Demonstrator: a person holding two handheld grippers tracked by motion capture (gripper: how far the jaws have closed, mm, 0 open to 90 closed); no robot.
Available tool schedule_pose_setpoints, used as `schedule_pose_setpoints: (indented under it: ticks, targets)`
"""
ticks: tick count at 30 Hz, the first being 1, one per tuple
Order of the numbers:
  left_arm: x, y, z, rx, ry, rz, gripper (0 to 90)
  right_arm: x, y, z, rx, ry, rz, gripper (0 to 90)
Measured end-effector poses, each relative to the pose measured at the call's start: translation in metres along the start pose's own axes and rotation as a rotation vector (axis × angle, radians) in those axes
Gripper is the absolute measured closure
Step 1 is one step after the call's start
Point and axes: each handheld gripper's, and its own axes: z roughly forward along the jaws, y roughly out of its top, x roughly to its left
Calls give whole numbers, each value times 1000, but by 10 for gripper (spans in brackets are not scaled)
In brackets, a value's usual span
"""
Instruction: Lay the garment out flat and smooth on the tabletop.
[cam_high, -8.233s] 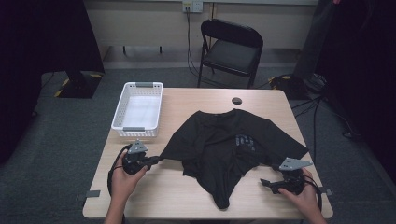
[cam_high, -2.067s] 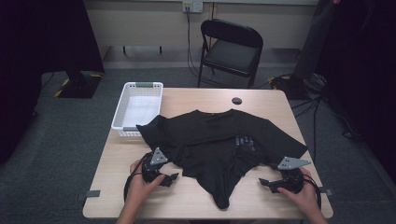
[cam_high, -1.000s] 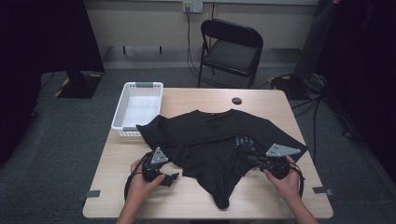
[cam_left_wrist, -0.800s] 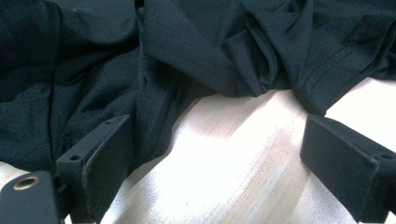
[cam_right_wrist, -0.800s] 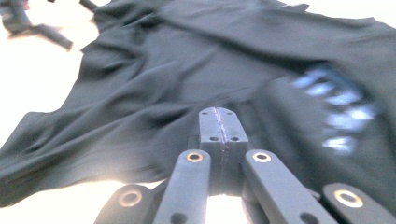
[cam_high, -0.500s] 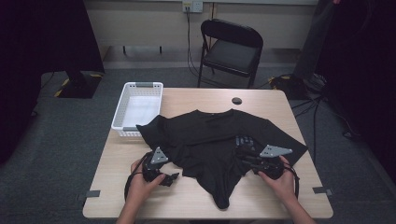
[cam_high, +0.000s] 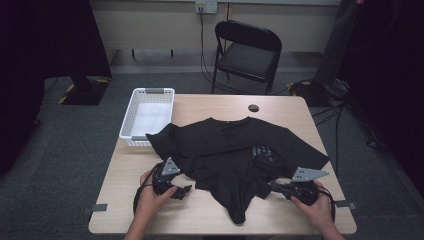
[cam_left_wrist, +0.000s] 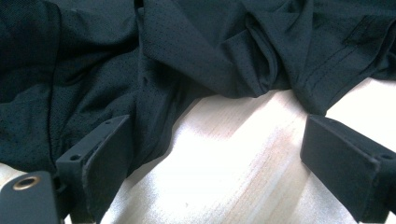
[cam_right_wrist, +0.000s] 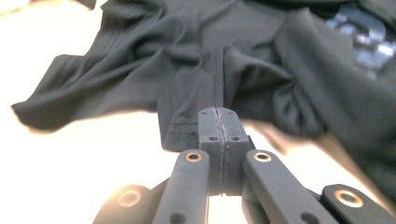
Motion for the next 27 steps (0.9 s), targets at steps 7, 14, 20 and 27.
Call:
schedule_pose_setpoints:
  ticks: [7, 14, 20, 27]
  targets:
    - [0, 0, 0, 0, 0, 0, 97, 10, -37, -41, 33, -4, 17, 893]
    - [0, 0, 0, 1, -2, 1, 96, 10, -42, -53, -25, -68, 58, 743]
    - [0, 0, 0, 1, -2, 2, 96, 24, -6, -19, -23, -98, -29, 683]
    - [0, 0, 0, 1, -2, 3, 96, 11, 3, 11, 49, -169, -3, 875]
